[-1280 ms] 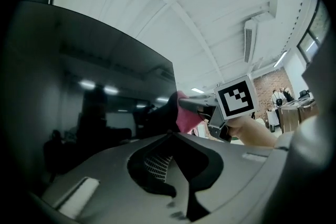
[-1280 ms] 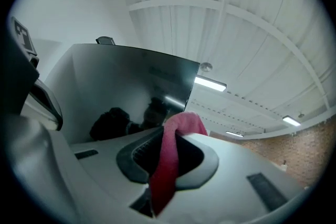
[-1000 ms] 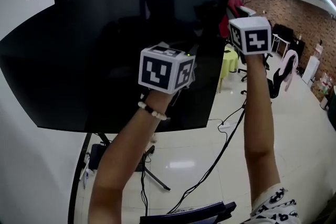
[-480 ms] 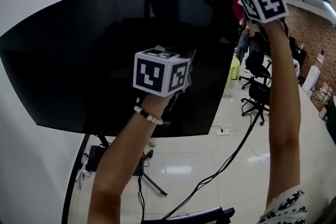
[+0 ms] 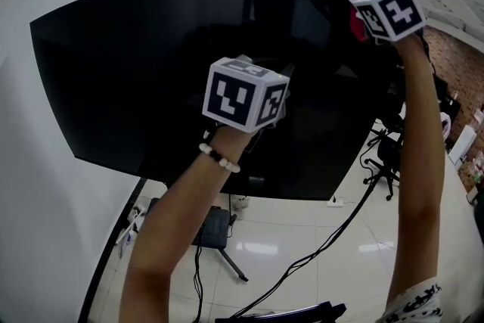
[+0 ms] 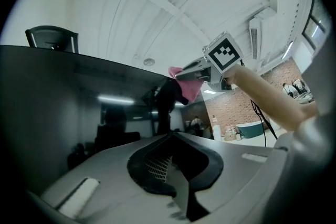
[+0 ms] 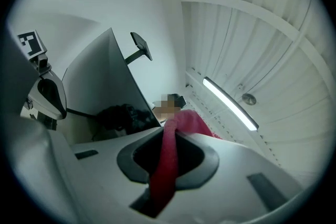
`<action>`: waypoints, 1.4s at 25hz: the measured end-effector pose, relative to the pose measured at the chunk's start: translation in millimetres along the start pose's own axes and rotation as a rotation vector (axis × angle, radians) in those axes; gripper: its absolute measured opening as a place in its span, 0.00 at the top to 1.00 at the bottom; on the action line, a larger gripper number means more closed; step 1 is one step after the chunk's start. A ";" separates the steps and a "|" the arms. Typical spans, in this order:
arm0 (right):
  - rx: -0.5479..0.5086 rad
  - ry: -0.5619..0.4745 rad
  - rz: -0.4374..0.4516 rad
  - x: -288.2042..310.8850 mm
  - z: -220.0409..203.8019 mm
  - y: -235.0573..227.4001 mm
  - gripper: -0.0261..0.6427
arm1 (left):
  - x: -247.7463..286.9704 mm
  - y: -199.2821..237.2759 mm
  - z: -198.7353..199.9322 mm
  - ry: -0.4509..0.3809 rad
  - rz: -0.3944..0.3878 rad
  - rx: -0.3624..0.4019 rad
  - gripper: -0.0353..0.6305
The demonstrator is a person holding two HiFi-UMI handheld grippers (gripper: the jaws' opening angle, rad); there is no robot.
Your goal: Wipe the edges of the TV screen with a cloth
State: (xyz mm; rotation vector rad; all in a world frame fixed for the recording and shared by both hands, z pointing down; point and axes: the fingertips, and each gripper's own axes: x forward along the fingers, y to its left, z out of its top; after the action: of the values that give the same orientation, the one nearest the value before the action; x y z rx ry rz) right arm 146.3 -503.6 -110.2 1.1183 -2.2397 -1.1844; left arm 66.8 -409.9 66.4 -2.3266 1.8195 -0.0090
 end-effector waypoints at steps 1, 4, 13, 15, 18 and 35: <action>0.009 0.003 0.011 3.0 7.7 7.7 0.88 | -11.6 10.7 -0.8 0.004 0.010 0.000 0.96; 0.023 0.014 0.026 11.9 32.7 24.9 0.88 | -43.1 38.8 -0.1 0.011 0.030 0.007 0.96; 0.064 -0.008 0.058 35.6 109.0 87.8 0.88 | -130.6 110.6 -10.2 0.036 0.085 0.007 0.96; 0.058 -0.037 0.072 40.3 130.2 104.0 0.88 | -141.6 128.7 -11.1 0.040 0.107 0.002 0.96; 0.031 -0.073 0.081 44.5 160.3 122.9 0.88 | -157.7 155.8 -8.6 0.039 0.144 0.009 0.96; -0.125 -0.193 0.185 82.6 358.2 288.7 0.88 | -304.3 331.2 -41.6 0.047 0.439 -0.010 0.95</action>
State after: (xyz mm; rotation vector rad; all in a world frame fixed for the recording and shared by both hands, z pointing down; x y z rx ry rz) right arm -266.6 -286.1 -85.3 0.7593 -2.3143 -1.3817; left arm -332.0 -199.2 90.8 -1.8975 2.3159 0.0067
